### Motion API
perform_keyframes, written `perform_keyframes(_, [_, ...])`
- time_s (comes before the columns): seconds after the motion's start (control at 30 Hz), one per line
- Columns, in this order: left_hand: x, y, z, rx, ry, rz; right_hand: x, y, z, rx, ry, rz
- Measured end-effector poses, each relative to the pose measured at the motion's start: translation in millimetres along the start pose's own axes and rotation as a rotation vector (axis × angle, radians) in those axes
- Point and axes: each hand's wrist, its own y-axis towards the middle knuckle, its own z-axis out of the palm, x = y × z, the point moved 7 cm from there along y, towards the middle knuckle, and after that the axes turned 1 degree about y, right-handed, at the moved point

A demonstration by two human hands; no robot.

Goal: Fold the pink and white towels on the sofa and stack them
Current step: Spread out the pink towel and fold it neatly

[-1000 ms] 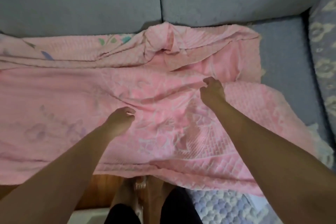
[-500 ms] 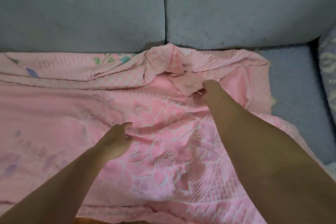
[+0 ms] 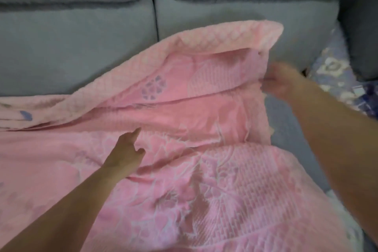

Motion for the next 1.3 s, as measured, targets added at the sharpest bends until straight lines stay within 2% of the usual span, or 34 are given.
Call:
perform_keyframes(0.03, [0.9, -1.9, 10.0, 0.033, 0.04, 0.005, -47.8, -0.4, -8.3, -0.049, -0.12, 0.1])
perform_keyframes(0.07, [2.5, -5.8, 20.9, 0.069, 0.083, 0.01, -78.1, -10.1, -25.1, -0.171, -0.333, 0.181])
perform_keyframes(0.1, [5.0, -11.1, 33.0, 0.107, 0.123, 0.015, -126.2, -24.2, -40.2, -0.22, -0.517, 0.228])
perform_keyframes(0.2, [18.3, -31.2, 69.2, 0.212, 0.174, -0.001, -229.4, -76.9, -89.3, -0.346, -0.899, 0.121])
perform_keyframes(0.27, [30.7, -46.3, 91.4, 0.277, 0.191, -0.055, -273.4, -119.1, -121.8, -0.425, -0.997, -0.013])
perform_keyframes(0.33, [40.0, -60.2, 109.2, 0.349, 0.263, -0.107, -311.5, -165.4, -151.3, -0.468, -1.08, -0.058])
perform_keyframes(0.43, [36.2, -68.3, 128.5, 0.426, 0.375, -0.112, -338.7, -213.1, -194.5, -0.427, -1.212, 0.043])
perform_keyframes(0.5, [19.7, -66.9, 139.8, 0.444, 0.432, -0.072, -356.4, -227.0, -217.5, -0.379, -1.265, 0.203])
perform_keyframes(0.6, [-16.9, -59.6, 158.7, 0.447, 0.465, 0.019, -376.1, -225.6, -230.3, -0.355, -1.168, 0.332])
perform_keyframes(0.73, [-69.9, -49.6, 183.9, 0.416, 0.512, 0.153, -375.3, -215.3, -219.5, -0.478, -0.985, 0.327])
perform_keyframes(0.8, [-97.1, -40.3, 185.1, 0.328, 0.5, 0.239, -354.0, -214.3, -210.9, -0.587, -0.915, 0.232])
perform_keyframes(0.9, [-134.0, -14.9, 183.9, 0.235, 0.461, 0.303, -306.8, -200.7, -193.6, -0.648, -0.906, -0.091])
perform_keyframes(0.97, [-154.2, 14.4, 174.7, 0.18, 0.446, 0.256, -281.2, -171.5, -175.6, -0.575, -0.896, -0.227])
perform_keyframes(1.03, [-167.5, 43.5, 161.0, 0.124, 0.449, 0.229, -259.4, -133.0, -152.9, -0.461, -0.878, -0.272])
perform_keyframes(1.13, [-185.6, 68.4, 150.5, 0.085, 0.555, 0.294, -238.7, -74.1, -107.2, -0.195, -0.828, -0.314])
perform_keyframes(1.2, [-196.1, 80.9, 148.3, 0.055, 0.628, 0.371, -241.2, -38.1, -84.8, -0.06, -0.733, -0.214])
perform_keyframes(1.3, [-200.0, 104.0, 149.4, 0.051, 0.709, 0.4, -260.9, -3.0, -74.9, -0.011, -0.709, -0.028])
